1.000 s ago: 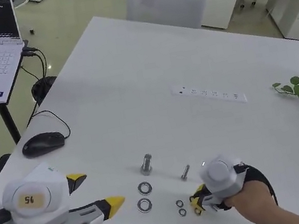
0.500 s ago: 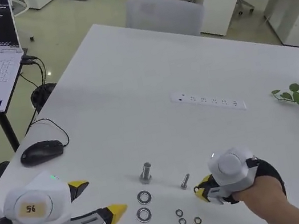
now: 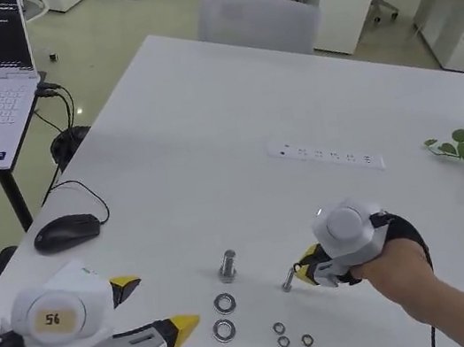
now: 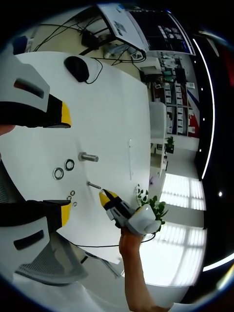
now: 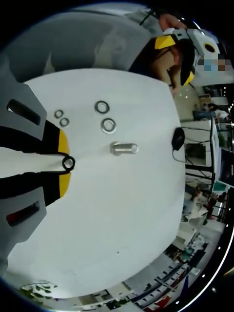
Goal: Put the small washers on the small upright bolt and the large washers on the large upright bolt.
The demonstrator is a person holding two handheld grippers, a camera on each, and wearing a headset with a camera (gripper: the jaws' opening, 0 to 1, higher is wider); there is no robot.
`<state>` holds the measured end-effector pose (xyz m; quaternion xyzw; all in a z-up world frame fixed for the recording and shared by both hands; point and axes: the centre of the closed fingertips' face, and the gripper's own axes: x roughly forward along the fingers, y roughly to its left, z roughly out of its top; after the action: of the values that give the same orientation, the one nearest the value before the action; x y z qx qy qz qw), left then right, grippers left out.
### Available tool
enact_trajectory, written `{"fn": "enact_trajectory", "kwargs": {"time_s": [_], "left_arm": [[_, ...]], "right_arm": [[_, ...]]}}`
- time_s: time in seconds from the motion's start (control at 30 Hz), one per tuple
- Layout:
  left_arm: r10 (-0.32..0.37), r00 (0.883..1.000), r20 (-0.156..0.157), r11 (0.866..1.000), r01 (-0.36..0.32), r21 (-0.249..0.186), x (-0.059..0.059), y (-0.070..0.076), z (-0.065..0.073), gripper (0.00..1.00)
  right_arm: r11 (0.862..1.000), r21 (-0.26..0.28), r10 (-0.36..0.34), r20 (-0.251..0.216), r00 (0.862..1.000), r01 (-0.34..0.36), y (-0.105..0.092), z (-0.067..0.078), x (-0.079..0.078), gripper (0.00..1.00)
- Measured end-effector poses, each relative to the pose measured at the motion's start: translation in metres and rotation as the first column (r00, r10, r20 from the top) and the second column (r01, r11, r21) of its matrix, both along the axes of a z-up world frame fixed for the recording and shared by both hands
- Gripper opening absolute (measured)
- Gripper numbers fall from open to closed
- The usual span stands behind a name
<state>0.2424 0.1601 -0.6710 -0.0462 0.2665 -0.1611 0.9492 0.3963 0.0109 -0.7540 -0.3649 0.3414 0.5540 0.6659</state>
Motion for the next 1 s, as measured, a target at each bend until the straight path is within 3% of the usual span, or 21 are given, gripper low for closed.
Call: {"fn": "enact_trajectory", "kwargs": {"time_s": [1.0], "left_arm": [[0.004, 1.0, -0.01, 1.0, -0.004, 0.003, -0.002, 0.002, -0.002, 0.59]], "right_arm": [[0.995, -0.09, 0.044, -0.03, 0.999, -0.047, 0.004, -0.018, 0.002, 0.13]]}}
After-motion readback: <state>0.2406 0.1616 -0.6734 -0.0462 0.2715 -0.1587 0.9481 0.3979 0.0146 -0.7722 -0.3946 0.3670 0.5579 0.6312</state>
